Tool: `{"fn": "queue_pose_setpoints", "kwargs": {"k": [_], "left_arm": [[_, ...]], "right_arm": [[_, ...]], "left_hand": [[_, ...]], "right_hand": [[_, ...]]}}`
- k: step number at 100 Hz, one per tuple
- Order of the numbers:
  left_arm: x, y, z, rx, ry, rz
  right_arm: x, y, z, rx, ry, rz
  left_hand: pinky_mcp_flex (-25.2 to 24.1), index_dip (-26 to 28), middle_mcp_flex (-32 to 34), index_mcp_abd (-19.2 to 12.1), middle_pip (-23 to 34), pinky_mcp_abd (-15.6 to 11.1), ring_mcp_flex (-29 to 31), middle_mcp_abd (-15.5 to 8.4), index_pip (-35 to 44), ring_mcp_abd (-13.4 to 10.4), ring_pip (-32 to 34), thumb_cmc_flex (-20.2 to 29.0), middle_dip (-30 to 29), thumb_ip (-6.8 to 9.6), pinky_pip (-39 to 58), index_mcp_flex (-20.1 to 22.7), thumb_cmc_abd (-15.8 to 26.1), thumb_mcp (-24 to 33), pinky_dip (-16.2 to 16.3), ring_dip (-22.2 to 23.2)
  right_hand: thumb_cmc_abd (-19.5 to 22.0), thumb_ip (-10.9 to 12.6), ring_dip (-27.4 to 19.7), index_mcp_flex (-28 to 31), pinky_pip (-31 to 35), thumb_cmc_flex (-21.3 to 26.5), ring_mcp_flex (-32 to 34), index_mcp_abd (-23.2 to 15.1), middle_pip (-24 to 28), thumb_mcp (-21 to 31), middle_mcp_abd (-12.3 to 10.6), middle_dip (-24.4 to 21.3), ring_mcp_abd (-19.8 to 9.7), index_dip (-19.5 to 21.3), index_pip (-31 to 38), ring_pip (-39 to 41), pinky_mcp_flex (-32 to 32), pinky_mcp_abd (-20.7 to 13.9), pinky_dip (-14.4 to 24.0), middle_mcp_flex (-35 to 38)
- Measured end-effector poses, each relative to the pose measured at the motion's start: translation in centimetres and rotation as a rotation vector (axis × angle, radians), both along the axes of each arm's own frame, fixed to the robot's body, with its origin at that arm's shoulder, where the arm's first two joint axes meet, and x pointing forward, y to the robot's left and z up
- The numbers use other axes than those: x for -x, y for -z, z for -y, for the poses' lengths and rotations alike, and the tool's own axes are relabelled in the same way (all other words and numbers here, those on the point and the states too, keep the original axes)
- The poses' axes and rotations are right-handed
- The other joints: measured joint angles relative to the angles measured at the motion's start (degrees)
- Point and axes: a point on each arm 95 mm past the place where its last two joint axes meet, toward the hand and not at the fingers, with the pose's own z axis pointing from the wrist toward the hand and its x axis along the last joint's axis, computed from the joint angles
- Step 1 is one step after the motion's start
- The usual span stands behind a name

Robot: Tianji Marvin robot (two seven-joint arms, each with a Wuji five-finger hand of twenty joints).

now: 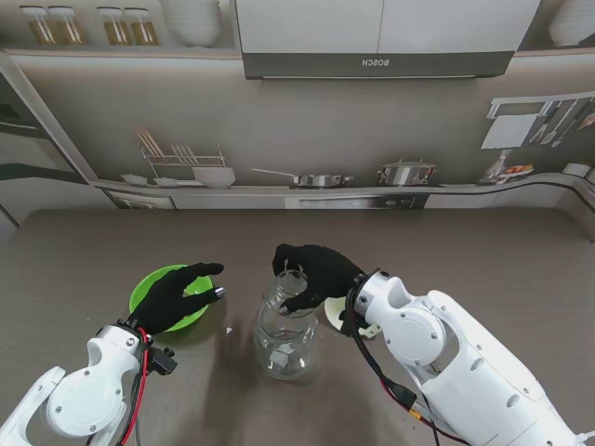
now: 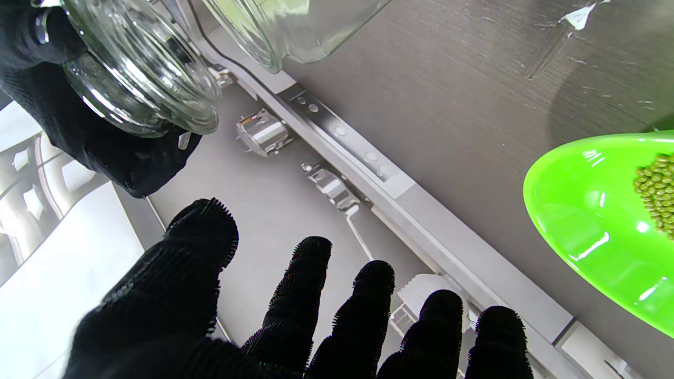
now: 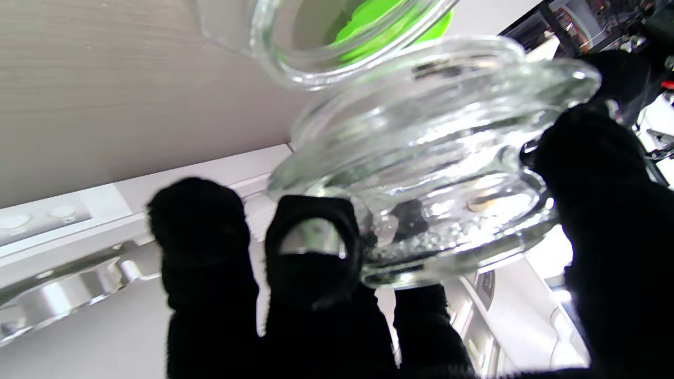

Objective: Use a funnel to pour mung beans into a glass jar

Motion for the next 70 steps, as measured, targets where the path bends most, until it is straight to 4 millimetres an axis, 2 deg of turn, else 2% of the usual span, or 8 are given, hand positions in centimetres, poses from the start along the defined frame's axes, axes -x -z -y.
{"fn": "queue_pose_setpoints", "kwargs": {"k": [42, 70], "left_arm": [[-0.1, 0.1, 0.3, 0.0, 0.004, -0.008], [-0.2, 0.1, 0.4, 0.0, 0.003, -0.014]], "right_arm": [[-0.5, -1.7, 4.0, 0.006, 0.13, -0.021], [-1.2, -2.1, 6.9, 0.042, 0.218, -0.03]], "left_hand": [[0.0, 0.0, 0.0, 0.0, 0.0, 0.0, 0.0, 0.0, 0.0, 0.0, 0.0, 0.0, 0.0, 0.0, 0.0, 0.0, 0.0, 0.0, 0.0, 0.0], [0.0, 0.0, 0.0, 0.0, 0.0, 0.0, 0.0, 0.0, 0.0, 0.0, 0.0, 0.0, 0.0, 0.0, 0.0, 0.0, 0.0, 0.0, 0.0, 0.0]], "right_hand": [[0.0, 0.0, 0.0, 0.0, 0.0, 0.0, 0.0, 0.1, -0.4, -0.4, 0.0, -0.3, 0.0, -0.4, 0.3, 0.0, 0.0, 0.0, 0.0, 0.5], [0.0, 0.0, 0.1, 0.0, 0.0, 0.0, 0.0, 0.1, -0.4, -0.4, 0.0, -0.3, 0.0, -0.4, 0.3, 0.0, 0.0, 0.0, 0.0, 0.5]]}}
